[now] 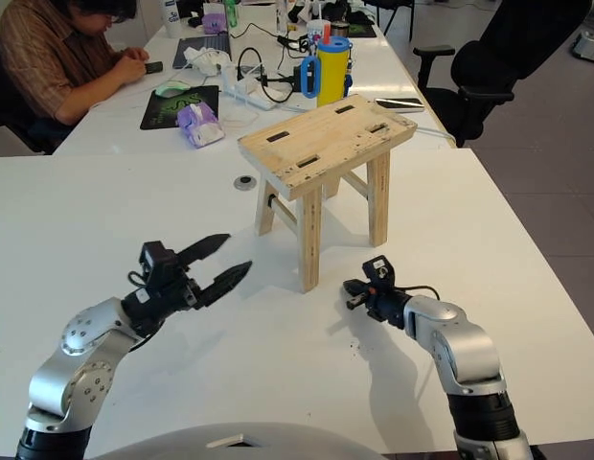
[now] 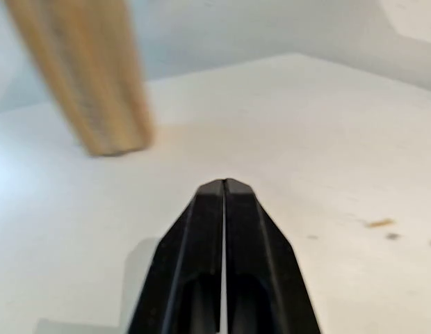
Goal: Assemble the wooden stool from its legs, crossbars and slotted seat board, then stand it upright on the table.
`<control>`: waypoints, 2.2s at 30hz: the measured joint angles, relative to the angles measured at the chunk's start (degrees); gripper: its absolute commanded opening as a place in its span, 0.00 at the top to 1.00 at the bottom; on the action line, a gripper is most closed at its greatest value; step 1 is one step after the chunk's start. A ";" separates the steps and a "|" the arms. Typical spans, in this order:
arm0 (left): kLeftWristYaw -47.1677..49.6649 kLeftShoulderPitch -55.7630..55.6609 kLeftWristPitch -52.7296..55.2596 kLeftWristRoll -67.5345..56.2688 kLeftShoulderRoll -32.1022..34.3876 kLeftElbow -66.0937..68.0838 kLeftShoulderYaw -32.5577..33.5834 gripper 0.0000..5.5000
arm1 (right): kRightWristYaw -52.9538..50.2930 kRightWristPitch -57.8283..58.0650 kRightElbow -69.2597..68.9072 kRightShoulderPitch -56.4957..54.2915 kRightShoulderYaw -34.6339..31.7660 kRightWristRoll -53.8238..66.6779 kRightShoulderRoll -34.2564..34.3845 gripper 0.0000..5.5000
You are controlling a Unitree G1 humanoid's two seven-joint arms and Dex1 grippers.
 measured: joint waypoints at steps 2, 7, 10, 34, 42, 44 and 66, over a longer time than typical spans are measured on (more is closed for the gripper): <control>0.10 -4.26 4.58 -5.24 -1.83 0.12 -2.08 0.35 | -1.92 -2.05 4.78 -3.11 -0.89 -1.39 0.18 1.00; 4.50 -16.89 8.29 -3.13 -10.64 10.28 -9.67 0.35 | -4.88 -10.56 20.56 -14.60 -0.29 -5.13 2.57 1.00; 5.95 -21.00 7.73 2.78 -12.65 17.73 -13.27 0.35 | -7.41 -14.78 27.62 -20.15 0.01 -6.18 7.01 1.00; 13.71 -28.19 -17.51 23.93 -13.80 44.23 -3.52 0.35 | -9.87 -20.84 22.67 -16.40 -4.17 -6.35 9.03 1.00; 26.44 -29.09 -23.30 24.82 -18.44 41.42 4.15 0.35 | -18.52 -28.54 30.90 -19.43 -6.86 -8.90 10.67 1.00; 28.66 -29.76 -25.12 26.74 -18.44 43.27 4.76 0.35 | -20.05 -32.46 35.50 -22.39 -6.79 -10.37 10.65 1.00; 33.98 -33.70 -29.82 33.07 -17.18 54.71 6.39 0.35 | -14.05 -62.44 80.51 -46.72 -2.37 -16.13 19.29 1.00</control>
